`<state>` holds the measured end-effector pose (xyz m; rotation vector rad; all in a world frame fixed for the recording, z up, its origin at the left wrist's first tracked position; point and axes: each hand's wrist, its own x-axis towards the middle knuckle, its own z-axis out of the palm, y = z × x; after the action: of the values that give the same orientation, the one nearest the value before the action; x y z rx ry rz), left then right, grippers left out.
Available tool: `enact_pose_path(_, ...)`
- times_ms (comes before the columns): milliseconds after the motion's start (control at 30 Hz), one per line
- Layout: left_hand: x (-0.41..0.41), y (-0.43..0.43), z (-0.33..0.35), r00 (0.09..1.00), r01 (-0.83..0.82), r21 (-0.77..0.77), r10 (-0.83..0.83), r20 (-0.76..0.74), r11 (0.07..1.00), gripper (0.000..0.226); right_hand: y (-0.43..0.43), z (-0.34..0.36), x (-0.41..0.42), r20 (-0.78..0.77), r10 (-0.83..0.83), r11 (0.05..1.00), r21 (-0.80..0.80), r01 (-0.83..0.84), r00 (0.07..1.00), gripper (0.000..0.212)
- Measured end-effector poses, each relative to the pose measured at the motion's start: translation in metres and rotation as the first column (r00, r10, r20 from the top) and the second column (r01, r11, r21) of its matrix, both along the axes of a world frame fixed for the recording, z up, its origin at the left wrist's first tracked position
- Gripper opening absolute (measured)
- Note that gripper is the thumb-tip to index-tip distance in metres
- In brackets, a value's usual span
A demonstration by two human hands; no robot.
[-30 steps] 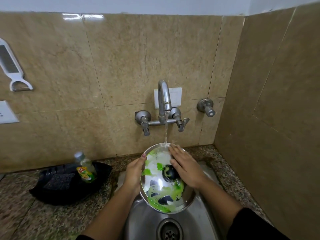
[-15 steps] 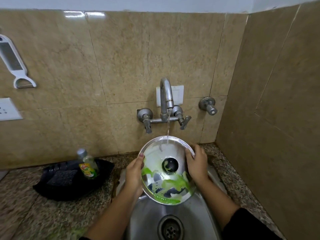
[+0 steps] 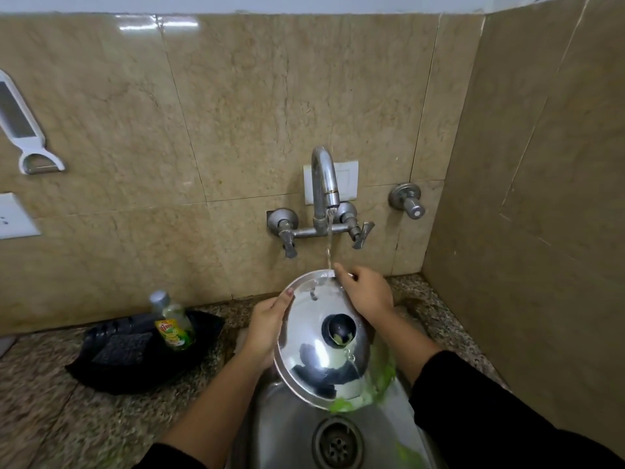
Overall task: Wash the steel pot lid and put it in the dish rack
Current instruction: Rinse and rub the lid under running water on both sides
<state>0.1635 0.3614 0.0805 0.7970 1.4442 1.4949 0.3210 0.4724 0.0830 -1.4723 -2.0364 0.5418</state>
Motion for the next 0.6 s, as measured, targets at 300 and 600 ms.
enact_pose_path(300, -0.005, 0.008, 0.003, 0.993, 0.115, -0.026, -0.116, -0.022, 0.993, 0.031, 0.003, 0.008, -0.006, -0.025, 0.245, 0.969, 0.039, -0.244, 0.969, 0.048)
enact_pose_path(600, -0.013, 0.014, 0.004, 0.992, 0.115, -0.082, -0.118, -0.038, 0.99, 0.04, 0.007, -0.004, -0.01, -0.102, 0.224, 0.974, -0.015, -0.226, 0.969, 0.038)
